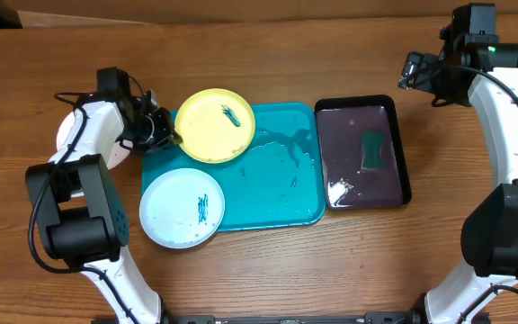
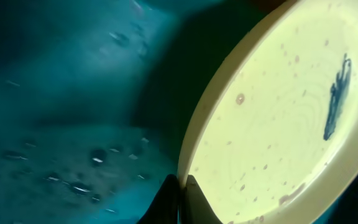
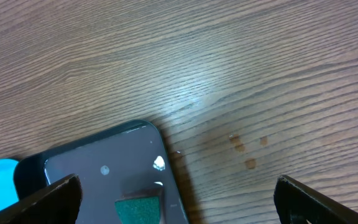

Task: Clean dirty plates on tray and stack at the side
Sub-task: 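Grip the yellow plate's rim and slide it to the tray center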

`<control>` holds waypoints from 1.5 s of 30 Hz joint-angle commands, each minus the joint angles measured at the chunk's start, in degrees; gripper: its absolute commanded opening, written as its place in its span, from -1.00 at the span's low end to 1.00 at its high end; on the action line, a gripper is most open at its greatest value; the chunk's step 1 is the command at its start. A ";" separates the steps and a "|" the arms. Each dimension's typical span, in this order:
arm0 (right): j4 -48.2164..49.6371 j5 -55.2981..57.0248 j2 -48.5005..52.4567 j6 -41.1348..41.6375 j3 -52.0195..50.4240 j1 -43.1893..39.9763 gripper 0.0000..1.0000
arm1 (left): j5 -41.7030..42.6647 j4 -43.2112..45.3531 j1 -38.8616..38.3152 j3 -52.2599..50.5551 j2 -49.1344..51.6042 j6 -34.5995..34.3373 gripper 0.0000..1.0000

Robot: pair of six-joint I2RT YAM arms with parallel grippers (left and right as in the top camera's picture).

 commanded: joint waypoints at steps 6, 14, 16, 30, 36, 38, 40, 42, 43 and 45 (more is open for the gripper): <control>0.39 0.15 -0.94 0.11 1.05 0.11 1.00 | 5.64 -4.66 -5.16 0.20 0.68 0.28 -0.92; 0.39 0.15 -0.94 0.13 1.05 0.11 1.00 | 5.42 -5.55 -10.29 0.20 0.68 0.22 -0.92; 0.39 0.15 -0.94 0.11 1.05 0.11 1.00 | 4.83 -6.21 -11.39 0.17 0.68 -0.26 -0.92; 0.39 0.15 -0.94 0.13 1.05 0.11 1.00 | -5.35 -7.78 -14.99 0.20 -2.89 -4.24 -0.92; 0.39 0.15 -0.94 0.13 1.05 0.11 1.00 | -13.60 -8.76 -16.26 0.20 -10.80 -6.62 -0.92; 0.39 0.15 -0.94 0.13 1.05 0.11 1.00 | -17.84 -9.81 -17.75 0.20 -12.24 -7.89 -0.91; 0.39 0.15 -0.94 0.13 1.05 0.11 1.00 | -21.57 -10.78 -19.65 0.20 -12.59 -8.28 -0.91; 0.39 0.15 -0.94 0.13 1.05 0.11 1.00 | -25.11 -11.76 -21.70 0.13 -12.41 -9.42 -0.92; 0.39 0.15 -0.94 0.13 1.05 0.11 1.00 | -26.43 -12.13 -22.53 0.13 -12.39 -10.34 -0.92; 0.39 0.15 -0.94 0.11 1.05 0.11 1.00 | -27.61 -12.41 -23.87 0.13 -12.37 -12.00 -0.92</control>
